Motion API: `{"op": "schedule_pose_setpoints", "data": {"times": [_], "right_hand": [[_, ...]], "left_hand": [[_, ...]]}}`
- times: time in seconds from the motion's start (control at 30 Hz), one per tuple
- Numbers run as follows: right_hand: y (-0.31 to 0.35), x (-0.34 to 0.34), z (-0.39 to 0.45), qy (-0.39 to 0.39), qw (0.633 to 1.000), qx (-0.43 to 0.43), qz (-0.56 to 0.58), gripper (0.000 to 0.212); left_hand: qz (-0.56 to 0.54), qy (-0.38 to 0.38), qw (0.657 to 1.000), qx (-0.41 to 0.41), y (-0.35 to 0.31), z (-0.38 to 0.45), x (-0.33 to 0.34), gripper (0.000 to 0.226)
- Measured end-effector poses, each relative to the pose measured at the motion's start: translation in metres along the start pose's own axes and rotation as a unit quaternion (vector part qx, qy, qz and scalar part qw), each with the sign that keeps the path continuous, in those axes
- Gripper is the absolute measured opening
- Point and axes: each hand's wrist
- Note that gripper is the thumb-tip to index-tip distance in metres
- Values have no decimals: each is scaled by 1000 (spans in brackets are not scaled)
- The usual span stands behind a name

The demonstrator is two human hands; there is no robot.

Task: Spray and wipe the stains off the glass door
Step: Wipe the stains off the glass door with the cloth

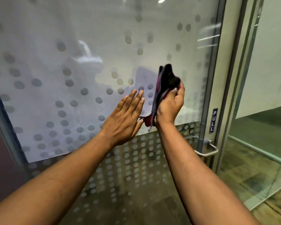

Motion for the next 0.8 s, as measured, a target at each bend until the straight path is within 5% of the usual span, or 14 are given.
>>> {"op": "schedule_pose_setpoints", "data": {"times": [0.3,0.8], "right_hand": [[-6,-41,-33,-56,986,144,70,30],[22,-165,-33,-213,956,198,26,18]], "left_hand": [[-319,14,943,-88,-26,-10,-25,67],[-494,53,864,-85,-102,-38,-64,69]]}}
Point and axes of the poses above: each hand's wrist, its own z-axis towards the middle knuckle, its own x-axis out of the palm, y = z × x, and after that the axes turned 15 degrees about -y, right-handed
